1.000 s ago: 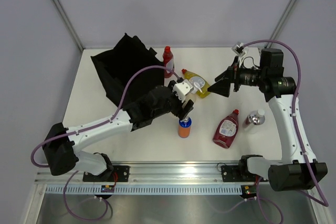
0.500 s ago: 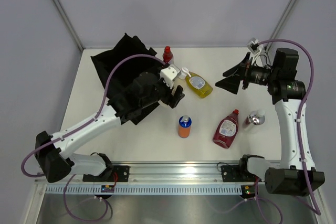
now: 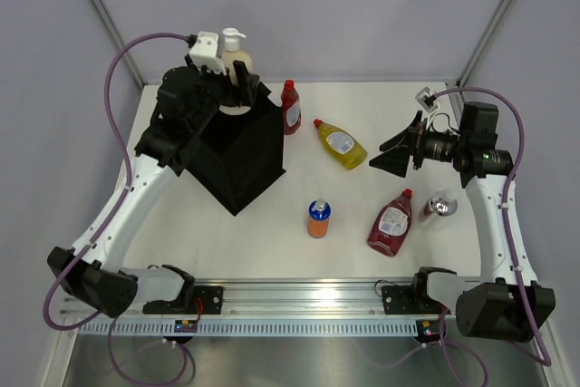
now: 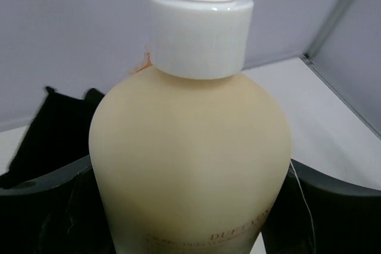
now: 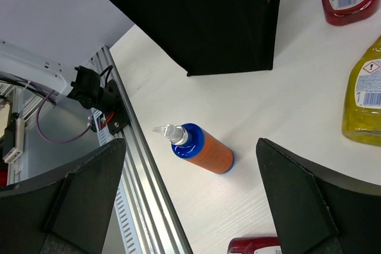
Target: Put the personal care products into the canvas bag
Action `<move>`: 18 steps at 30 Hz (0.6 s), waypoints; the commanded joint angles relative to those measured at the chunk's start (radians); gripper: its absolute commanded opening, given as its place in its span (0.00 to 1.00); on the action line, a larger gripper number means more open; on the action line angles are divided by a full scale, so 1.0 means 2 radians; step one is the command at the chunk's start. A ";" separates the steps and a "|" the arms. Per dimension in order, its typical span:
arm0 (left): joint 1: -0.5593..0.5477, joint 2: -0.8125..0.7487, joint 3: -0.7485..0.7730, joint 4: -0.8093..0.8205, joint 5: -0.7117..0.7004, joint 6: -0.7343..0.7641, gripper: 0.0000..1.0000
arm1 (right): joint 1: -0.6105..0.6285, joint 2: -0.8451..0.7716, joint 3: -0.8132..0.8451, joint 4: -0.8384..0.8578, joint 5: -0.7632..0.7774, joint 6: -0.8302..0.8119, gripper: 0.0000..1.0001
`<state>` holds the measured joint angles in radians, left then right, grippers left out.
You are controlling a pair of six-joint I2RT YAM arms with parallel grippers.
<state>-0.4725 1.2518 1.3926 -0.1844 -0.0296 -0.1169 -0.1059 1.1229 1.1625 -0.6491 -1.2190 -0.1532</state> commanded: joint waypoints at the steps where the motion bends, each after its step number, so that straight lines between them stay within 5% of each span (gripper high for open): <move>1: 0.040 0.039 0.066 0.088 -0.062 -0.048 0.00 | -0.002 0.013 -0.014 0.017 -0.032 -0.023 1.00; 8: 0.071 0.104 0.086 0.048 -0.109 -0.044 0.00 | -0.002 0.039 -0.036 0.006 -0.039 -0.058 1.00; 18: 0.109 0.114 -0.030 0.074 -0.087 -0.048 0.00 | -0.002 0.064 -0.042 -0.001 -0.035 -0.078 1.00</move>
<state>-0.2775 1.5158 1.3380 -0.2306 -0.1967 -0.1928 -0.1059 1.2339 1.0786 -0.6518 -1.2526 -0.2714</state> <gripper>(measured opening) 0.781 0.993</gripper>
